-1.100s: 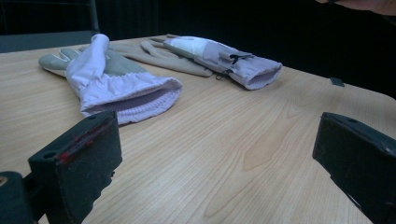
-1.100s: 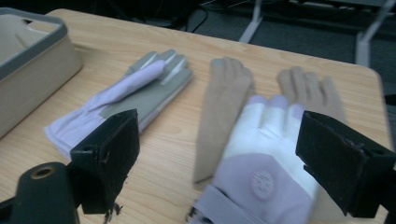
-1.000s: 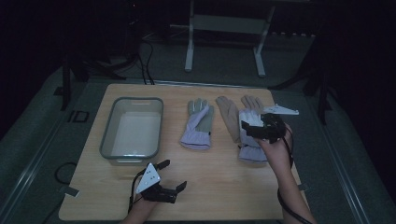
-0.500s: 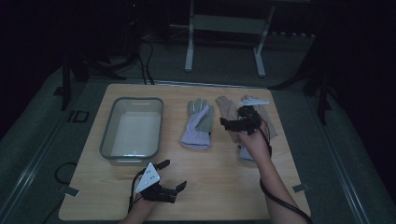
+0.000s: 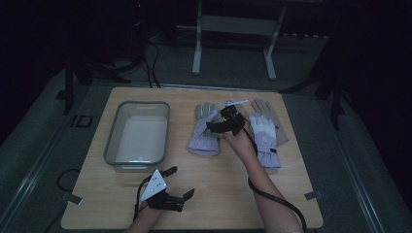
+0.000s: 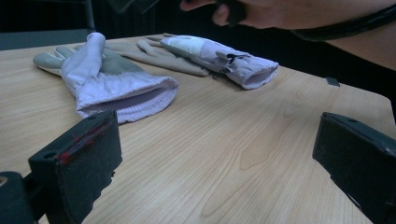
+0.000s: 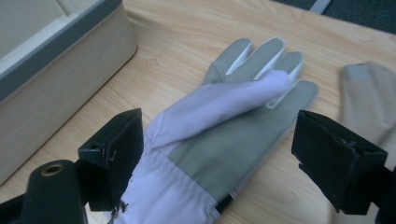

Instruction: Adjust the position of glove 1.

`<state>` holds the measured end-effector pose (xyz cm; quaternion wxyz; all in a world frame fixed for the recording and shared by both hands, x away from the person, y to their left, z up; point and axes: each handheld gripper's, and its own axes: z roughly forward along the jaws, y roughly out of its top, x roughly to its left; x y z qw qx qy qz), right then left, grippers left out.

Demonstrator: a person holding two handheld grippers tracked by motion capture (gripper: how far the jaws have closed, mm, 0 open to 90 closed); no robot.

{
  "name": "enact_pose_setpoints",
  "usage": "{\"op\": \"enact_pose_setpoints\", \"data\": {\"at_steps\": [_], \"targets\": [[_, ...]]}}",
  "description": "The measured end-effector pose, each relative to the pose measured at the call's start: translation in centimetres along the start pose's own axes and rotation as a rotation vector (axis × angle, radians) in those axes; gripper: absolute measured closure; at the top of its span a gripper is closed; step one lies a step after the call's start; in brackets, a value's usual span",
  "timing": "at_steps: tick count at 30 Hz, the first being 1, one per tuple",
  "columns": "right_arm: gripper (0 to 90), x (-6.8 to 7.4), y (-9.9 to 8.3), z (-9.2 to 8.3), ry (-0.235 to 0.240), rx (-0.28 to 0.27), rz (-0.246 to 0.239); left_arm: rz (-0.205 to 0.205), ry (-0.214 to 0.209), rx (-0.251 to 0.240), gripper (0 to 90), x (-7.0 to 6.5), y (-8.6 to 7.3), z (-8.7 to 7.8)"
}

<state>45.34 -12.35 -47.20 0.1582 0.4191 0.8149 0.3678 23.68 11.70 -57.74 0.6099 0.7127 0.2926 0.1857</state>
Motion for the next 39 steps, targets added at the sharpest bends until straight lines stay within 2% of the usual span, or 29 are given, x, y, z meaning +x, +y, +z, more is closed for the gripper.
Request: {"op": "enact_pose_setpoints", "data": {"at_steps": [4,10,12,17,20,24,27,32,34,36,39], "targets": [[16.6,0.4,0.3,1.9,0.0,0.026,0.005,-0.002,-0.003,0.0,1.5,0.0,0.0,0.0],[17.4,0.4,0.1,4.5,-0.015,0.067,0.037,-0.004,-0.009,0.001,1.5,0.0,0.0,0.0],[22.8,0.3,-0.2,5.3,-0.036,0.073,0.05,-0.003,-0.01,0.002,1.5,0.0,0.0,0.0],[22.8,0.4,-0.9,7.3,-0.062,0.126,0.059,-0.005,-0.012,0.004,1.5,0.0,0.0,0.1],[22.0,0.2,-1.4,8.1,-0.065,0.139,0.079,-0.005,-0.015,0.011,1.5,0.0,0.0,0.1],[25.2,0.1,-2.1,8.6,-0.061,0.134,0.075,-0.003,-0.015,0.01,1.5,0.0,0.0,0.1],[34.0,0.1,-2.2,8.5,-0.062,0.128,0.054,-0.002,-0.015,0.01,1.5,0.0,0.0,0.1],[50.6,0.2,-2.2,8.4,-0.028,0.128,0.047,-0.004,-0.015,0.01,1.5,0.0,0.0,0.1],[57.4,0.2,-2.1,8.3,-0.021,0.13,0.029,-0.005,-0.015,0.011,1.5,0.0,0.0,0.1],[63.9,0.2,-2.1,8.2,-0.005,0.132,0.035,-0.006,-0.015,0.011,1.5,0.0,0.0,0.1],[71.3,-0.1,-2.1,8.1,0.018,0.135,0.077,-0.006,-0.014,0.011,1.5,0.0,0.0,0.1]]}}
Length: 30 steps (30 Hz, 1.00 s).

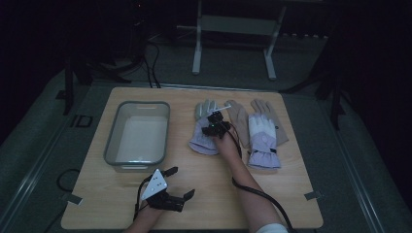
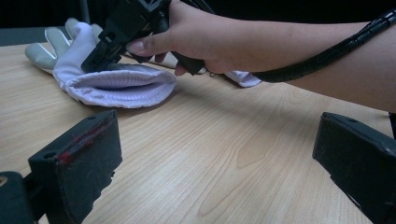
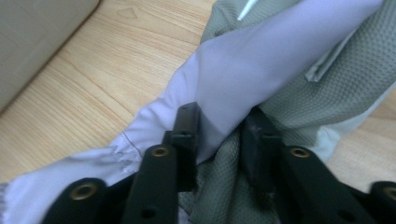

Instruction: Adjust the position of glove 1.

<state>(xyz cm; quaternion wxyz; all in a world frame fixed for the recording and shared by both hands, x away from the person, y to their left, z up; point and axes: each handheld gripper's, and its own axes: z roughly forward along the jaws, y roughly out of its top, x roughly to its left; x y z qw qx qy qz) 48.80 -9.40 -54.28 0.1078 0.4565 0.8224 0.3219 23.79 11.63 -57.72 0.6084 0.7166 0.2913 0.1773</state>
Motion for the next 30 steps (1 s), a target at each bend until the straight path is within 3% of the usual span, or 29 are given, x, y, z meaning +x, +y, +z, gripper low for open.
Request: {"op": "enact_pose_setpoints", "data": {"at_steps": [2,4,10,17,18,24,29,30], "targets": [[75.5,-0.1,0.1,-0.2,0.012,0.012,0.03,0.0,0.0,0.0,1.5,0.0,0.0,0.0],[77.2,-0.1,0.2,-0.3,0.015,0.018,0.029,-0.001,0.0,0.0,1.5,0.0,0.0,0.0],[80.3,0.5,0.5,-2.2,0.011,0.003,-0.006,-0.005,-0.001,0.0,1.5,0.0,0.0,0.0],[80.3,1.4,0.6,-5.6,0.033,-0.046,-0.101,-0.002,0.0,0.001,1.5,0.0,0.0,0.0],[80.3,1.7,0.4,-7.0,0.038,-0.067,-0.115,-0.004,0.0,0.001,1.5,0.0,0.0,0.0],[80.3,2.6,-0.8,-11.1,0.055,-0.129,-0.158,-0.004,0.003,0.004,1.5,0.0,0.0,0.0],[80.2,3.1,-2.3,-12.5,0.038,-0.139,-0.178,-0.001,0.006,0.0,1.5,0.0,0.0,0.0],[80.2,3.3,-3.3,-12.8,0.028,-0.139,-0.182,-0.001,0.006,0.0,1.5,0.0,0.0,0.0]]}}
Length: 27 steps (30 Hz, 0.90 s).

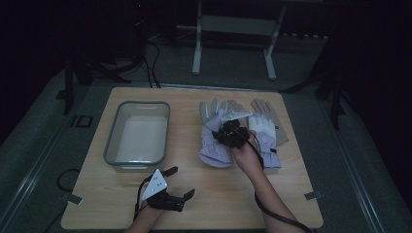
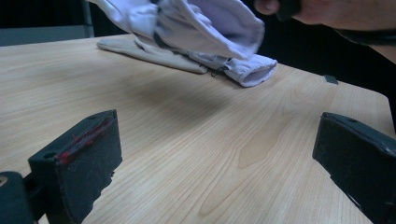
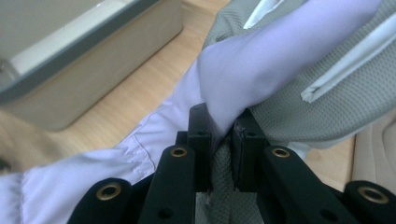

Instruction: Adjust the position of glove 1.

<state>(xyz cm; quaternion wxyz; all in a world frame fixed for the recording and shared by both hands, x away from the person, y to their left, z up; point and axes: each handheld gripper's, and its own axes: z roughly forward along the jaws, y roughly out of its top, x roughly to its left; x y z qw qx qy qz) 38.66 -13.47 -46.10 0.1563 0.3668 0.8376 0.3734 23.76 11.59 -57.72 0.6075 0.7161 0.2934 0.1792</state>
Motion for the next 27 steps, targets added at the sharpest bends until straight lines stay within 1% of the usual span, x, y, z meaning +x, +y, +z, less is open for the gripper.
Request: {"op": "enact_pose_setpoints", "data": {"at_steps": [3,4,6,8,10,12,15,19,20,21,22,23,25,27], "targets": [[80.2,0.3,-1.1,0.1,-0.006,0.009,-0.012,0.0,-0.001,0.0,1.5,0.0,0.0,0.0],[80.1,0.4,-1.5,0.3,-0.013,0.017,-0.022,0.001,-0.001,-0.001,1.5,0.0,0.0,0.0],[80.0,0.4,-2.3,1.0,-0.014,0.043,-0.02,-0.001,-0.002,-0.001,1.5,0.0,0.0,0.0],[79.9,0.2,-2.7,1.6,-0.023,0.057,-0.024,-0.001,-0.003,0.0,1.5,0.0,0.0,0.0],[79.9,-0.2,-2.9,2.3,-0.018,0.07,-0.007,0.001,-0.005,0.001,1.5,0.0,0.0,0.0],[79.7,-0.5,-3.1,2.9,-0.027,0.078,-0.003,0.001,-0.005,0.001,1.5,0.0,0.0,0.0],[79.4,-0.9,-3.1,4.0,-0.025,0.095,0.0,-0.002,-0.006,0.0,1.5,0.0,0.0,0.0],[78.6,-1.1,-3.1,5.2,0.009,0.103,-0.009,-0.001,-0.009,0.001,1.5,0.0,0.0,0.0],[78.3,-1.1,-3.1,5.6,0.01,0.113,-0.007,-0.001,-0.009,0.002,1.5,0.1,0.0,0.0],[77.1,-1.1,-3.2,5.9,0.005,0.125,-0.013,-0.001,-0.01,0.001,1.5,0.1,0.0,0.0],[75.8,-1.2,-3.5,6.5,0.006,0.142,-0.031,0.0,-0.01,0.001,1.5,0.0,0.0,0.0],[74.1,-1.3,-3.7,6.8,0.019,0.141,-0.033,0.0,-0.01,0.002,1.5,0.0,0.0,0.0],[66.7,-1.6,-3.8,6.9,0.031,0.139,-0.012,0.002,-0.01,0.001,1.5,0.1,0.0,0.0],[62.5,-1.7,-3.8,7.0,0.03,0.139,-0.013,-0.001,-0.01,0.002,1.5,0.1,0.0,0.0]]}}
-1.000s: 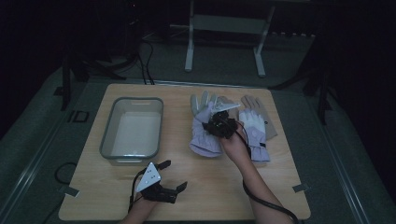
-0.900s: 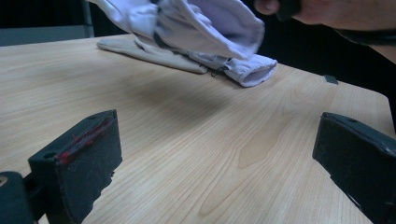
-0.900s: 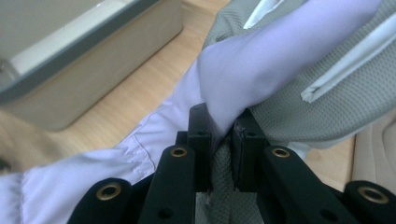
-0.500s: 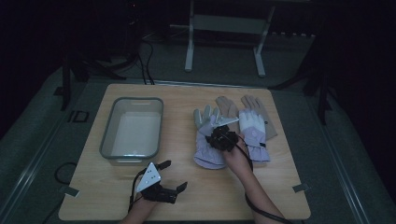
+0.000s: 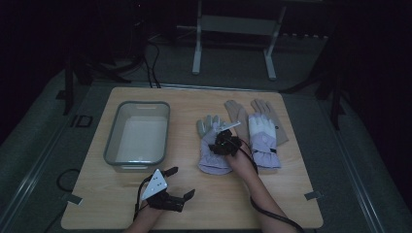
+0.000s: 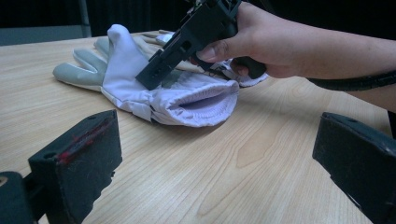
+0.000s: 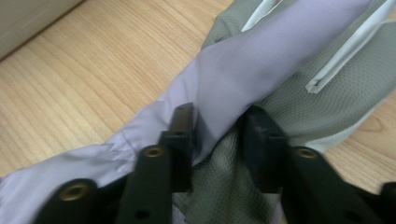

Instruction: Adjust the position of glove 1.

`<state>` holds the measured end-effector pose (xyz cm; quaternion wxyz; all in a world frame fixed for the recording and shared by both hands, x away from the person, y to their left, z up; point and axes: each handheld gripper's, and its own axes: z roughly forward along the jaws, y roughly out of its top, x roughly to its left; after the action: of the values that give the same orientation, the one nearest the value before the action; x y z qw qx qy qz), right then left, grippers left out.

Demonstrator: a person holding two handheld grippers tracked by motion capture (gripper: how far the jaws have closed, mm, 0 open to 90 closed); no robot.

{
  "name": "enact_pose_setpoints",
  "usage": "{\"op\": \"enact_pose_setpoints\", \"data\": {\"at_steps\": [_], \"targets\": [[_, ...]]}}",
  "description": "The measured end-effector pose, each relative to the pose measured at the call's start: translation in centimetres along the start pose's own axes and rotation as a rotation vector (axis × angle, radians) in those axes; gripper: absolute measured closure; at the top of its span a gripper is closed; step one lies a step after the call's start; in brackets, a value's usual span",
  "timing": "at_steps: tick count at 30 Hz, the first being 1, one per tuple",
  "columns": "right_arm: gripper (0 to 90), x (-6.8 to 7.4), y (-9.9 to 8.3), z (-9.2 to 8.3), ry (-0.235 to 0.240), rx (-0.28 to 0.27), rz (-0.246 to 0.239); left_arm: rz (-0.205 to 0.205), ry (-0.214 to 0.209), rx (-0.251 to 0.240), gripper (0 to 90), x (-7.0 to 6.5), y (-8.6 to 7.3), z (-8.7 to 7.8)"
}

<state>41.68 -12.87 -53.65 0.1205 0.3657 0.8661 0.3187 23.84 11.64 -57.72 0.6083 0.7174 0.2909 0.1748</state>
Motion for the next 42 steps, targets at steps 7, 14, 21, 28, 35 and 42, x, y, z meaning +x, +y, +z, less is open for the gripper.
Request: {"op": "enact_pose_setpoints", "data": {"at_steps": [7,14,21,28,35,42], "targets": [[46.6,-0.2,-0.1,0.1,0.021,0.007,-0.001,0.001,0.001,-0.001,1.5,0.0,0.0,0.0],[38.7,0.0,0.5,-1.1,0.02,-0.01,-0.005,-0.003,0.0,0.0,1.5,0.0,0.0,0.0],[42.0,-0.7,1.5,-4.8,-0.01,-0.098,0.006,0.001,0.002,-0.001,1.5,0.0,0.0,0.0],[43.2,-2.3,1.6,-8.3,-0.06,-0.146,0.025,-0.001,0.003,-0.003,1.5,0.0,0.0,0.0],[43.2,-4.5,0.8,-10.9,-0.121,-0.161,0.048,-0.007,0.005,-0.003,1.5,0.0,0.0,0.0],[43.1,-6.5,-0.7,-12.1,-0.178,-0.145,0.09,-0.005,0.007,-0.002,1.5,0.0,0.0,0.0]]}}
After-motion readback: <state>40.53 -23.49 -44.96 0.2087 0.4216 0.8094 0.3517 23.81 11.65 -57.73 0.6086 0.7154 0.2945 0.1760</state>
